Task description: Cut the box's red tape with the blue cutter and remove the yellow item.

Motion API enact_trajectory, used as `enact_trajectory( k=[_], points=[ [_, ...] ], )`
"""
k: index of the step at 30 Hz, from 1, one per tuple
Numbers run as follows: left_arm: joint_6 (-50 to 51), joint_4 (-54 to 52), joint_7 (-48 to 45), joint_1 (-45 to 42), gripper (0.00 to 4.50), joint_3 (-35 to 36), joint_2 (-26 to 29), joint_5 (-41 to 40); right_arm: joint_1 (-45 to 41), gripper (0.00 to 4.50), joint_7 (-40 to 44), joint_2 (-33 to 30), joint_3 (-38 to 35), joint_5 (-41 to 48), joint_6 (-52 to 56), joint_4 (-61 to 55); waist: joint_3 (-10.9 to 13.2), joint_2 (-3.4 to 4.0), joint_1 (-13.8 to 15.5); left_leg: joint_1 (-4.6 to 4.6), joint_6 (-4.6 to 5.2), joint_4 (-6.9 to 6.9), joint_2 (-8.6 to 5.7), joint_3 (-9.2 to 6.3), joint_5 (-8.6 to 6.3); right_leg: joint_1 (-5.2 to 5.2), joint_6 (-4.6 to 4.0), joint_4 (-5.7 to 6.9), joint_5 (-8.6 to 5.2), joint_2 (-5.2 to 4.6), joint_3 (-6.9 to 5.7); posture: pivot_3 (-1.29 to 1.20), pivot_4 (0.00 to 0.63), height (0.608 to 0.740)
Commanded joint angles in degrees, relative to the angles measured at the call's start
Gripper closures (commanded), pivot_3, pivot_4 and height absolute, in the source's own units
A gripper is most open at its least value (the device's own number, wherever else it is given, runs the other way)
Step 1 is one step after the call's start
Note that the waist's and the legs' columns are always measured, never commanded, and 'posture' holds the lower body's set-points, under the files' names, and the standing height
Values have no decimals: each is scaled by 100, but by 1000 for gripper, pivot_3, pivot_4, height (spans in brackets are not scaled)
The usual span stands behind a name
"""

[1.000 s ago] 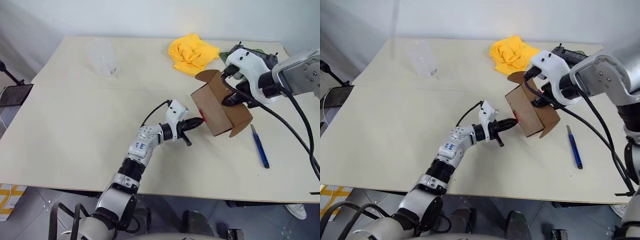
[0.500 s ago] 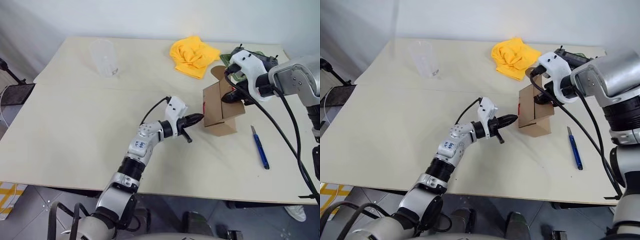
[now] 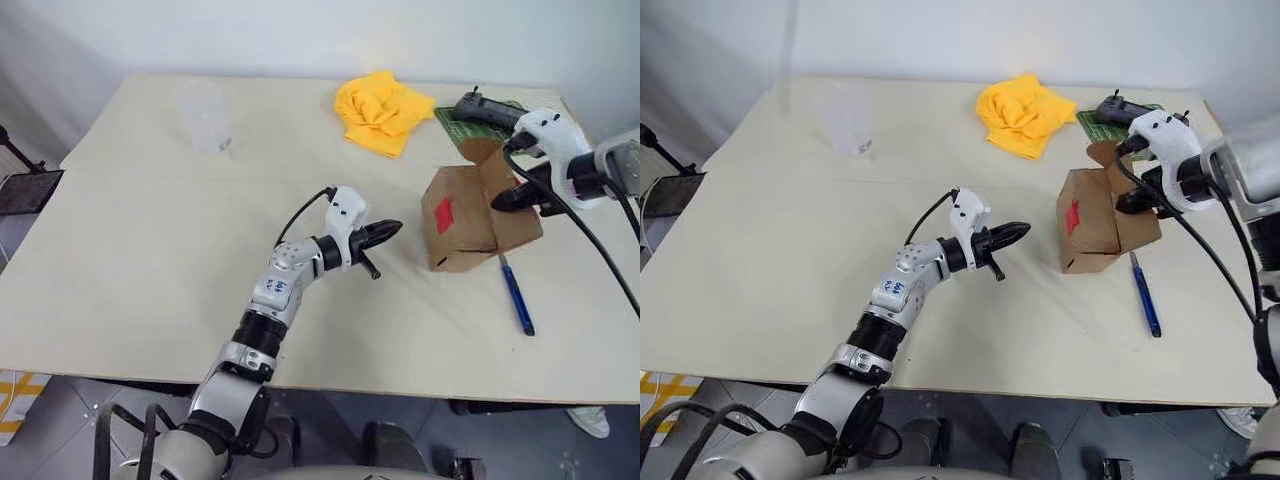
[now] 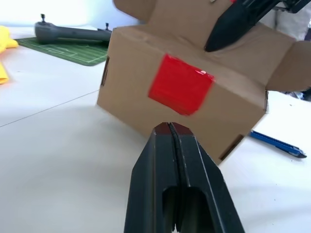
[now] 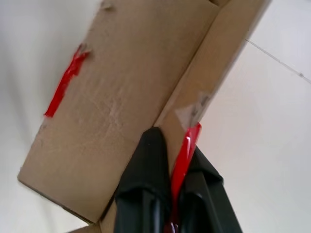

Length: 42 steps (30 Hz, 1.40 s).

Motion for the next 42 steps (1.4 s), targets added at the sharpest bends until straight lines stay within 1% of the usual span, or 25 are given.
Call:
enact_trajectory(
  k=[1, 5, 12, 16, 23, 27, 29, 32, 36, 42],
  points=[
    [-103, -138, -246, -207, 4500, -73, 124, -10, 470, 4478, 66, 135, 120, -166, -39, 178, -1, -1, -21, 0, 0, 1, 0, 0, 0, 1, 0, 0, 0, 1, 0, 0, 150, 740],
    [-103, -173, -497, -270, 4500, -88, 362, -48, 574, 4478, 63, 278, -160, -248, -50, 177, -3, -6, -46, 1, 0, 6, -1, -2, 0, 7, 0, -1, 0, 1, 0, 0, 150, 740],
    [-218, -30, -622, -371, 4500, -30, 674, -12, 591, 4478, 27, 650, -407, -385, -25, 131, -4, -7, -111, 4, 0, 6, 1, -5, 0, 7, 0, 0, 0, 0, 0, 0, 150, 740],
    [-366, 153, -687, -657, 4500, 52, 792, -37, 616, 4478, -29, 839, -503, -551, -201, 319, -6, -9, -132, 6, -3, 7, 3, -2, 2, 7, 0, 2, 0, 2, 0, 0, 150, 740],
    [-441, 123, -1555, -1052, 4500, -118, 1068, -98, 712, 4478, 174, 855, -508, -690, -391, 193, -8, -13, -204, 9, -3, 4, 4, -1, 2, 7, 0, 3, 0, 2, 0, 0, 150, 740],
    [-751, 699, -1819, -1683, 4500, -242, 946, 72, 727, 4478, 323, 808, -501, -724, -433, 129, -8, -14, -217, 6, -3, 6, 4, -3, 2, 9, 0, 2, 0, 3, -1, 0, 150, 740],
    [-1078, 1292, -1826, -2092, 4500, -330, 757, 239, 804, 4478, 383, 774, -461, -813, -602, 151, -8, -15, -217, 7, -3, 5, 3, -2, 2, 11, 0, 1, 0, 3, -1, 0, 150, 740],
    [-1437, 1960, -1787, -2472, 4500, -313, 545, 351, 862, 4478, 442, 766, -436, -918, -744, 185, -9, -16, -217, 9, -2, 5, 3, -2, 2, 14, 1, 0, 0, 3, -4, 0, 150, 740],
    [-2050, 3226, -1295, -3032, 4500, -487, 13, 841, 972, 4478, 479, 884, -489, -946, -859, 134, -9, -17, -236, 11, -2, 2, 3, -1, 2, 13, 1, 0, 0, 3, -4, 0, 150, 740],
    [-2347, 3925, -825, -3331, 4500, -369, -178, 1066, 1180, 4478, 596, 929, -495, -876, -722, -71, -9, -17, -251, 16, -3, -3, 7, 7, 2, 3, 1, 7, 0, 3, -2, 0, 150, 740]
  ],
)
